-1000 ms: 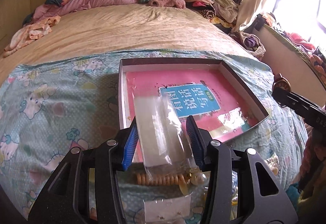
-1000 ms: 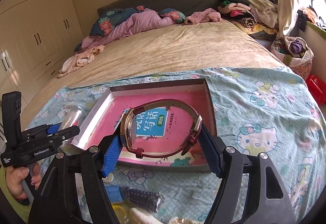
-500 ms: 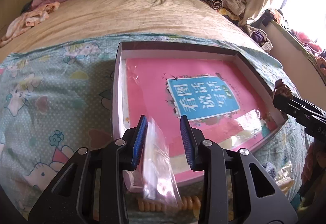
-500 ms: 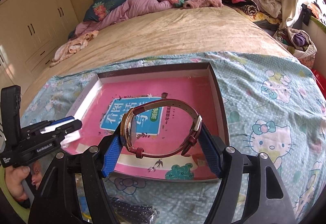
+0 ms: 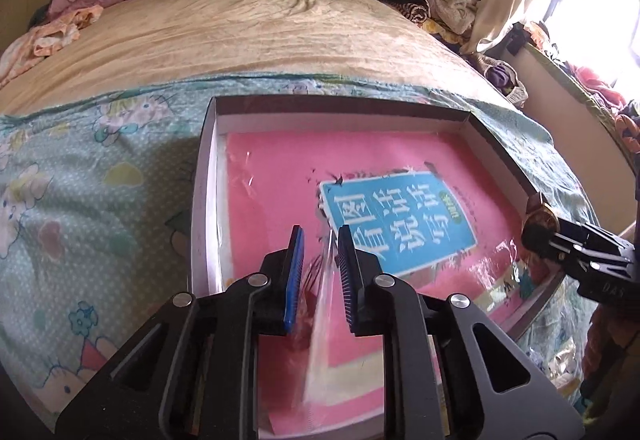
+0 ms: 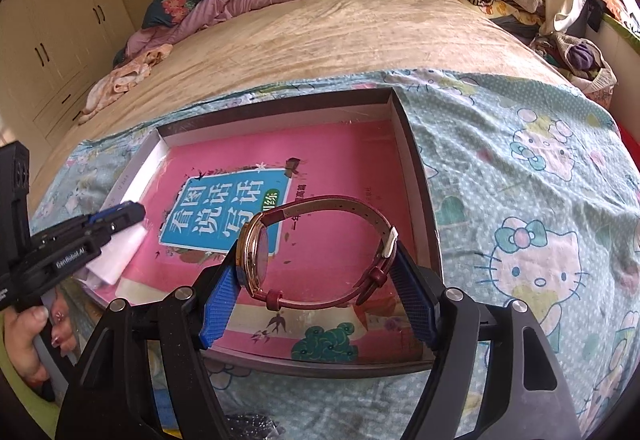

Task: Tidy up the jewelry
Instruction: 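Open the left tool releasing the bag while the right tool releases the watch in the box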

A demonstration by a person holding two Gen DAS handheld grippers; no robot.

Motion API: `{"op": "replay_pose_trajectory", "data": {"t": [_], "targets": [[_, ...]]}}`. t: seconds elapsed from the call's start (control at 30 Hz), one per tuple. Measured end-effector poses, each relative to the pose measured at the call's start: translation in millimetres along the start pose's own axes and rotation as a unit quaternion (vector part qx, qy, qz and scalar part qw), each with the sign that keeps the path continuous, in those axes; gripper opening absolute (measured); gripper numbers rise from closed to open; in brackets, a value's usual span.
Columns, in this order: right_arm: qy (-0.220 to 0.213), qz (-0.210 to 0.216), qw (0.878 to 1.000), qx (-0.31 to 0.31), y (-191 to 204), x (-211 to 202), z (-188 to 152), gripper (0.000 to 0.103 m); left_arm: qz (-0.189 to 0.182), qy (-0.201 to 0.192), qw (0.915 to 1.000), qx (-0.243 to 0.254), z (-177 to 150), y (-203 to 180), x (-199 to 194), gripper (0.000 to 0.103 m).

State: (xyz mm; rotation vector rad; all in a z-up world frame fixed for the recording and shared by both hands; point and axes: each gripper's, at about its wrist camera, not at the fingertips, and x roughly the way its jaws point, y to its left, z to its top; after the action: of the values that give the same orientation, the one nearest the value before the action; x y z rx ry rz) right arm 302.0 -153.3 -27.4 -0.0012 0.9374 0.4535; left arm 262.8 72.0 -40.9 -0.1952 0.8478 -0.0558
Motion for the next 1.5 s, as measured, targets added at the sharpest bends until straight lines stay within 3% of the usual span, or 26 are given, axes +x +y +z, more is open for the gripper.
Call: {"op": "replay_pose_trajectory", "data": {"t": [0.27,0.4,0.67,0.8,0.87,0.93,1.13,1.5], "targets": [[0.017,0.003,1.0,-0.003,3.1,8.1,-3.9,0.072,-0.001,-0.006,1.0,0.005,9.3,0.0,-1.1,0.011],[0.005,0.006,1.0,0.004,3.0,-0.1,-4.6,0.086,0.001,-0.005,1.0,0.0,12.8,7.1,-6.3,0.011],[-0.023,0.03,0.998,0.04,-5.6,-31.2,-11.3,0.093,0.005,-0.015,0.9998,-0.007,15.2,14.0,-24.3,0.012],[-0.04,0.035,0.997,0.052,-8.5,-49.0,-18.1,0.097,0.009,-0.019,0.9997,-0.009,12.7,13.1,-35.5,0.033],[-0.049,0.035,0.996,0.058,-9.6,-58.6,-22.2,0.098,0.01,-0.025,0.9996,-0.007,10.3,11.2,-43.8,0.036],[-0.056,0.033,0.996,0.061,-9.5,-66.6,-25.6,0.098,0.013,-0.027,0.9995,-0.007,8.3,9.3,-50.7,0.054],[-0.069,0.032,0.995,0.059,-7.8,-85.7,-33.7,0.098,0.019,-0.044,0.9988,-0.01,0.3,1.6,-78.1,0.092],[-0.094,0.048,0.993,0.053,1.3,-123.0,-38.6,0.098,0.011,-0.075,0.9971,-0.008,-8.2,-10.7,-121.7,0.093]]}}
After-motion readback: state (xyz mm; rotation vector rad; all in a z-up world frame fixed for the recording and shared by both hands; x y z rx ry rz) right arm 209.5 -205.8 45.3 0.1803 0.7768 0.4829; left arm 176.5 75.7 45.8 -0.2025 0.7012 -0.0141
